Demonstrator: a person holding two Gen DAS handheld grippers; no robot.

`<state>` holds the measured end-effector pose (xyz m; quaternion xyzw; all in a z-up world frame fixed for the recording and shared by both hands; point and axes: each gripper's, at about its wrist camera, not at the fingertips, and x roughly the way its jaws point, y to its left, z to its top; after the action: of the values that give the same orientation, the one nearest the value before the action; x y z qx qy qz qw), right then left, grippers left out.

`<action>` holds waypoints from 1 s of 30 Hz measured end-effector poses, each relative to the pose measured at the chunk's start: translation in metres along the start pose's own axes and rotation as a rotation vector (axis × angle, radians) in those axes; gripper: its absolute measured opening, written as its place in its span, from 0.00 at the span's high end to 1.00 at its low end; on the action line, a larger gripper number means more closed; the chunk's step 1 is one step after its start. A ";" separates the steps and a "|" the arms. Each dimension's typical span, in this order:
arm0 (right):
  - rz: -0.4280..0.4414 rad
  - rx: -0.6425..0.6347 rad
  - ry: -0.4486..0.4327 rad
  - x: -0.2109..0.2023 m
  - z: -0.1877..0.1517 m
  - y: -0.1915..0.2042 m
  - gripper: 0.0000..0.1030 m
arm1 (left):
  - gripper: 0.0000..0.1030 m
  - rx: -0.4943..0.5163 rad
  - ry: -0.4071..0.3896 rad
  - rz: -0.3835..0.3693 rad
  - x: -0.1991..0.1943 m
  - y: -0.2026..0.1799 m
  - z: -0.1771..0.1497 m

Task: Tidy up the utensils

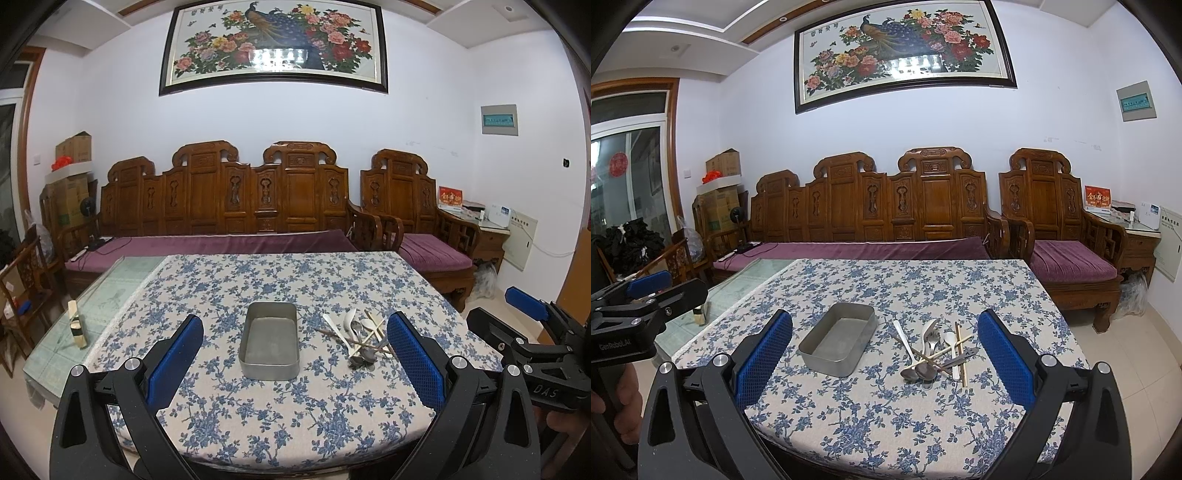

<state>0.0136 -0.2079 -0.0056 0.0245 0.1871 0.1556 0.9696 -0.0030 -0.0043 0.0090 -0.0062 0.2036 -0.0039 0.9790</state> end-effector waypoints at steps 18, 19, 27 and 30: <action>-0.002 0.000 0.027 0.011 -0.004 -0.002 0.02 | 0.06 0.002 0.051 -0.017 0.020 0.000 -0.013; -0.002 0.000 0.031 0.012 -0.005 -0.005 0.02 | 0.06 0.002 0.060 -0.018 0.024 0.000 -0.015; -0.013 0.007 0.070 0.035 -0.010 -0.023 0.06 | 0.06 0.003 0.133 -0.042 0.055 0.002 -0.029; -0.020 0.003 0.079 0.043 -0.011 -0.028 0.07 | 0.06 -0.002 0.154 -0.051 0.064 0.004 -0.033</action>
<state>0.0551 -0.2210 -0.0341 0.0179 0.2255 0.1465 0.9630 0.0425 -0.0017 -0.0464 -0.0121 0.2780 -0.0291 0.9601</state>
